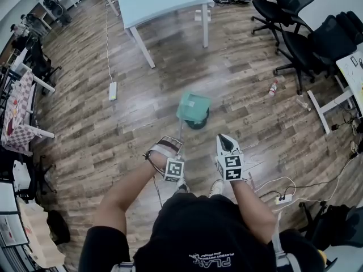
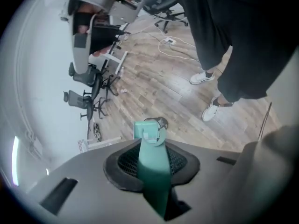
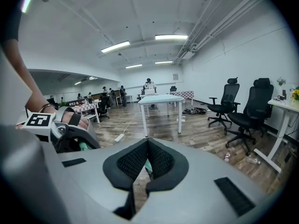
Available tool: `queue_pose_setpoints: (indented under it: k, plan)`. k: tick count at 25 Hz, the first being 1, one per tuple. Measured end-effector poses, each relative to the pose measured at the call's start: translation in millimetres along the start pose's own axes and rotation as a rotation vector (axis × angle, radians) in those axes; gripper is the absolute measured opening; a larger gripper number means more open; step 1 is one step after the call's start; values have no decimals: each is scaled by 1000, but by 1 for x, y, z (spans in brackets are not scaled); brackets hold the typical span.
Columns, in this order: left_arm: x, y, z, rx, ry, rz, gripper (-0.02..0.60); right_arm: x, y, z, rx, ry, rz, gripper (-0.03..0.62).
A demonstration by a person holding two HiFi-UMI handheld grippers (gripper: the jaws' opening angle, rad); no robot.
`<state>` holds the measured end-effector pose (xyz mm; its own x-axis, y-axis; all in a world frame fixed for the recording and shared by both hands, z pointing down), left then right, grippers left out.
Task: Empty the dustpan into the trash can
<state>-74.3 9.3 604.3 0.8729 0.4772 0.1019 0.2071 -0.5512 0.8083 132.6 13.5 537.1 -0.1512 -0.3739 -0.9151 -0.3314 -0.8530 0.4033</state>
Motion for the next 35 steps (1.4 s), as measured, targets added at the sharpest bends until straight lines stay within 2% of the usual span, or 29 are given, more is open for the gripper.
queue_pose_setpoints:
  k: [10, 18, 21, 25, 27, 29, 35]
  plan:
    - [-19, -13, 30, 76, -374, -41, 98, 0, 1, 1, 13, 1, 11, 18]
    - [-51, -19, 47, 134, -710, -62, 98, -1, 3, 5, 32, -6, 16, 18]
    - [-69, -20, 51, 136, -909, -80, 98, 0, 5, 7, 39, -12, 17, 18]
    - [-94, -23, 52, 121, -1247, -129, 98, 1, 7, 8, 45, -20, 15, 18]
    - [-103, -26, 54, 119, -1381, -154, 98, 3, 8, 8, 46, -27, 12, 18]
    - [-107, -28, 56, 126, -1453, -174, 98, 3, 9, 8, 49, -34, 12, 18]
    - [-104, -41, 61, 179, -1577, -228, 98, 0, 7, 11, 58, -34, 17, 18]
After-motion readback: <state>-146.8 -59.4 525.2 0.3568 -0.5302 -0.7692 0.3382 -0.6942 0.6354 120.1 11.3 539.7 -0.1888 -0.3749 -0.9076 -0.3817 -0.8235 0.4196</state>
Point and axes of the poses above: the fingertips, and each gripper's own axes: y forward along the fingers, z to its left, x out of its top, the point moved 10 cm from there along -y, backward along the fingers, and after that the axes turned 5 degrees about -y, right-handed, at the moved point
